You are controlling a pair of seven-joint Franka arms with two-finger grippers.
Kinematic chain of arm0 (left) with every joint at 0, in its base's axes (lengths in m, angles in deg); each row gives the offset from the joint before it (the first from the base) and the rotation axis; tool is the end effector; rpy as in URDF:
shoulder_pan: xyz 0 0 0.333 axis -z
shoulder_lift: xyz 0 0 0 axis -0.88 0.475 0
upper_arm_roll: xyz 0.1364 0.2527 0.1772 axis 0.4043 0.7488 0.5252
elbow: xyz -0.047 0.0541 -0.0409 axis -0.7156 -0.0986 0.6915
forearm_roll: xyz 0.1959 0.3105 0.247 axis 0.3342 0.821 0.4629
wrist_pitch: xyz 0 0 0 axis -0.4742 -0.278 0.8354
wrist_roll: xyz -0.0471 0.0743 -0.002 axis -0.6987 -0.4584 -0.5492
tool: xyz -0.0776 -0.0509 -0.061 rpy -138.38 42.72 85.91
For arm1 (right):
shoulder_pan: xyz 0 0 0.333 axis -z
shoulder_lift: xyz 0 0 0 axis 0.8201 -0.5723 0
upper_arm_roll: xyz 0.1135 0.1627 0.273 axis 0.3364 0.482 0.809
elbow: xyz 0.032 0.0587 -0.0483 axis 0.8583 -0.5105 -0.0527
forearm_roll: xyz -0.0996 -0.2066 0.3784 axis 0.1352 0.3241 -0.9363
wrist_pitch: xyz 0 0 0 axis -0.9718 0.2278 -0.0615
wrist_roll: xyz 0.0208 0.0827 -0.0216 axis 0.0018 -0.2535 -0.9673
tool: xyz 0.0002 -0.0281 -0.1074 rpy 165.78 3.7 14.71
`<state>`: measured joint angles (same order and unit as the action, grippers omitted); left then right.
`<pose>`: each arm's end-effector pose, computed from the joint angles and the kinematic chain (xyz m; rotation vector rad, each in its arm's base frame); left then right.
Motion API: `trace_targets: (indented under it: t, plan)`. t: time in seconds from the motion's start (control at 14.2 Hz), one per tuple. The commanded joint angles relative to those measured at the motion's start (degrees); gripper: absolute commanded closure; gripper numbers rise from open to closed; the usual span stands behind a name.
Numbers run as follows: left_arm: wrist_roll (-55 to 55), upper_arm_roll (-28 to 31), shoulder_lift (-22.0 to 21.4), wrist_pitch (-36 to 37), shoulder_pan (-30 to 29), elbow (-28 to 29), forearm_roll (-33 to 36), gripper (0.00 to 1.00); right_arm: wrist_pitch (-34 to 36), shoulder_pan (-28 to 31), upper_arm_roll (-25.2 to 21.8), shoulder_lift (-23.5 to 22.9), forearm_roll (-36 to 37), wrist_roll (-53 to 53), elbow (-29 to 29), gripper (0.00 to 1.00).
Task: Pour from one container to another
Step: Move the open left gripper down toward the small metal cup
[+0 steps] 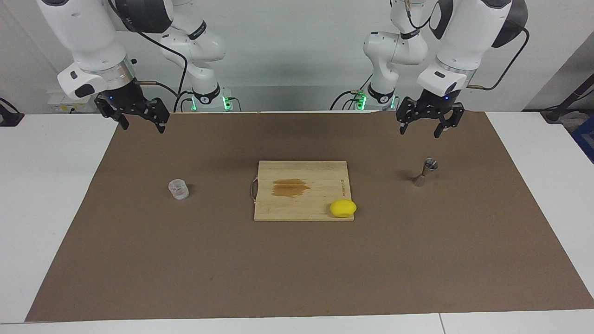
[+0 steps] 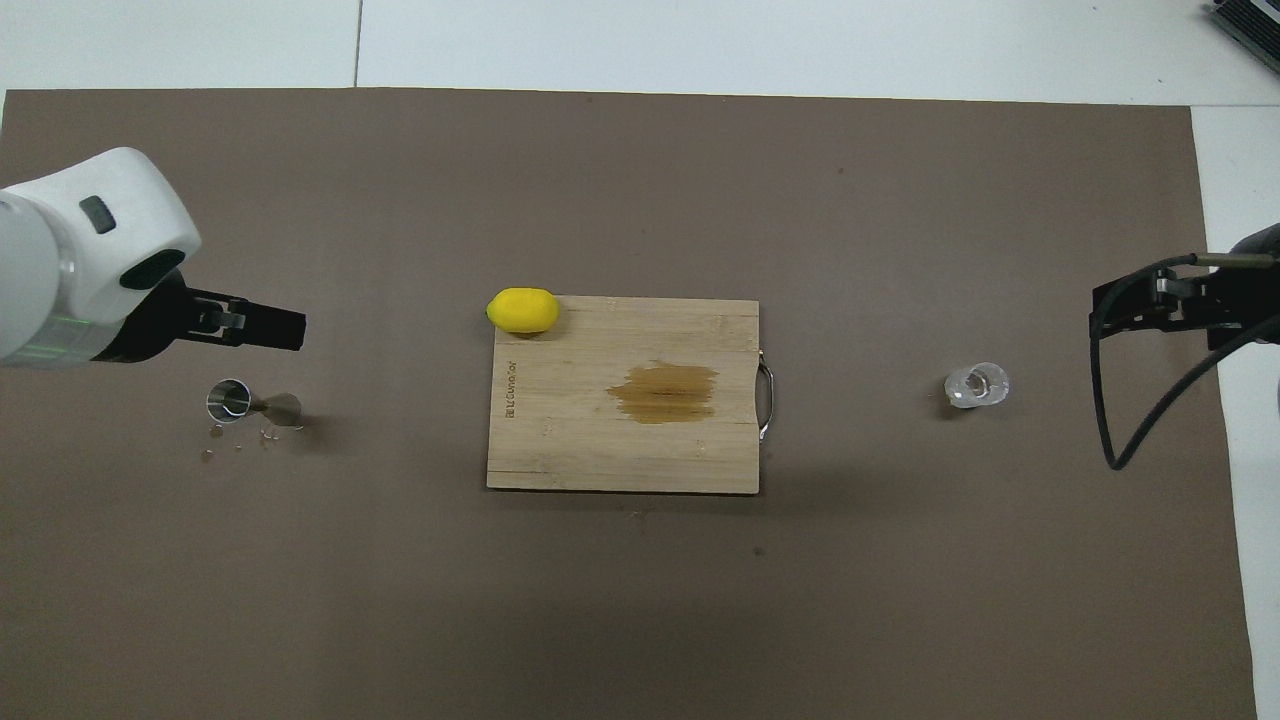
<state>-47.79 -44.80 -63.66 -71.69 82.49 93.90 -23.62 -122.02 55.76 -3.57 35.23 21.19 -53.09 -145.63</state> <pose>0.5797 -0.1189 0.6177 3.0113 -0.4103 0.1641 0.6047 0.0044 0.6357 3.0885 -0.1957 -0.0668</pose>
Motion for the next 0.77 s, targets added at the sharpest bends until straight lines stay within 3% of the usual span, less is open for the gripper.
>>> trace_targets:
  t: [0.0, 0.35, 0.7]
  plan:
    - [13.3, 0.1, 0.3, 2.9, -5.1, -1.5, -5.6, 0.00, 0.2, 0.7, 0.3, 1.1, -1.2, -0.2, -1.1, 0.01]
    - [33.3, 0.1, 0.2, 5.8, -13.6, -1.0, -15.2, 0.00, 0.3, 0.7, 0.3, 1.1, -1.2, -0.2, -1.1, 0.01]
    - [58.5, 0.1, 3.5, 10.6, -21.8, -1.2, -28.2, 0.00, 0.2, 0.7, 0.3, 1.1, -1.2, -0.2, -1.1, 0.01]
